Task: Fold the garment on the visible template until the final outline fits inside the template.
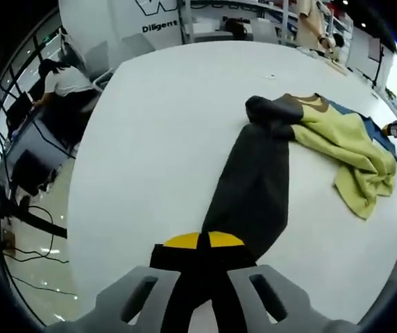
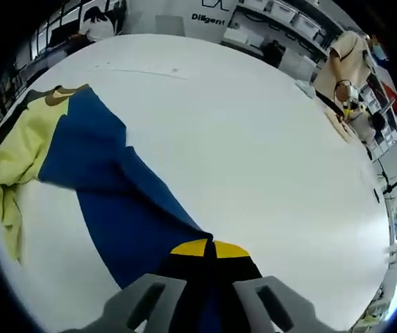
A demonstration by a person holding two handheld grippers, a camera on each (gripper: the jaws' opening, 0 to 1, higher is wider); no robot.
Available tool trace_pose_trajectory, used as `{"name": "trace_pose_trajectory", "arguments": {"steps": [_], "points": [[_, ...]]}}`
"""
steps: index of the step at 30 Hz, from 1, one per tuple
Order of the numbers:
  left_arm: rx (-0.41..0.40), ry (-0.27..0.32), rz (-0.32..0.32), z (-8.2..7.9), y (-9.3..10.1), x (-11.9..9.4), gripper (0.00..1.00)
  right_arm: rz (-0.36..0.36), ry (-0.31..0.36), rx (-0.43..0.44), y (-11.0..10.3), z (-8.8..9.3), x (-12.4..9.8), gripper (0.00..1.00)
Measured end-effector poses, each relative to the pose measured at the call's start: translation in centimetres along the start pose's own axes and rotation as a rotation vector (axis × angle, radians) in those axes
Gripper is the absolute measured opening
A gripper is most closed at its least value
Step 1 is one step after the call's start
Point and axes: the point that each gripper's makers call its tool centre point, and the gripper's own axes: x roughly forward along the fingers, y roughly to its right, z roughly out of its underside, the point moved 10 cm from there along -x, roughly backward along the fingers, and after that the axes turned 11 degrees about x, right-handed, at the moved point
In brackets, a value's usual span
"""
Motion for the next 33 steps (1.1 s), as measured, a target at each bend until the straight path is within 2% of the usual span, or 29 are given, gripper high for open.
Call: {"name": "trace_pose_trajectory", "arguments": {"steps": [7,14,17,29,33], "points": [[0.021,-0.062,-0.027,-0.4,-1.6,0.4,0.01,0.008,-0.021,-0.041,0.9,-1.0,0.8,0.00],[0.035,-0.101,-0.062,0.2,-2.6,0.5,0.01,0.023,-0.033,-0.042,2.0,-1.3,1.2,0.00],[0.040,-0.106,-0.068,0.3,-2.8,0.5,0.01,0.023,-0.032,-0.031,2.1,-1.4,1.2,0.00],[0.026,-0.139,-0.093,0.3,-3.0,0.8,0.02,0.038,-0.016,-0.086,2.1,-1.7,1.6,0.00],[0.028,-0.140,-0.115,0.3,-3.1,0.7,0.07,0.038,0.003,0.000,2.1,-1.6,1.5,0.00]]}}
